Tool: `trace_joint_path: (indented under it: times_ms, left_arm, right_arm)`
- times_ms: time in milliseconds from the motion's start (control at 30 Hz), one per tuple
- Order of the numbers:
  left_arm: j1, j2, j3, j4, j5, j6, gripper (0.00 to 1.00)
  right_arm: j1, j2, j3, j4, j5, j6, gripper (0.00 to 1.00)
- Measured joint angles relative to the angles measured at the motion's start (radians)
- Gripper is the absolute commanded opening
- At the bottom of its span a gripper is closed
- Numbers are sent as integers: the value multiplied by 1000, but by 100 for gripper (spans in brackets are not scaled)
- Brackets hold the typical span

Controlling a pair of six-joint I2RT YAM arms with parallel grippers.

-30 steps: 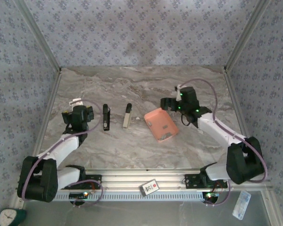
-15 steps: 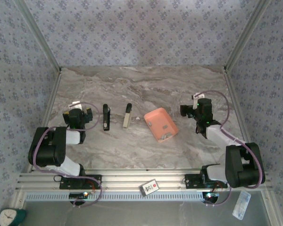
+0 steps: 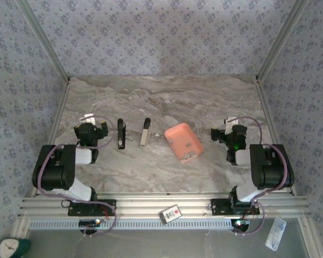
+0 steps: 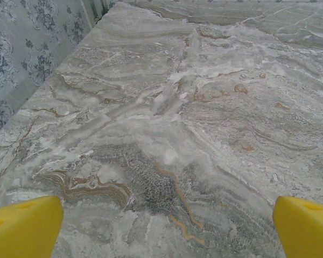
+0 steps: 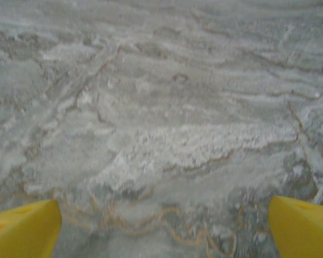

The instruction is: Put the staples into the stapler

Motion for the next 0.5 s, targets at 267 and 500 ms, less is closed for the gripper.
trace_joint_path:
  times_ms: [267,500]
  left_arm:
    - [0,0,0,0,0,0,100]
    - [10,0,0,0,37,-2,100]
  right_arm:
    - [-32,0,21,19,-21,22,100]
    - [-32,0,22,20,-26,22,100]
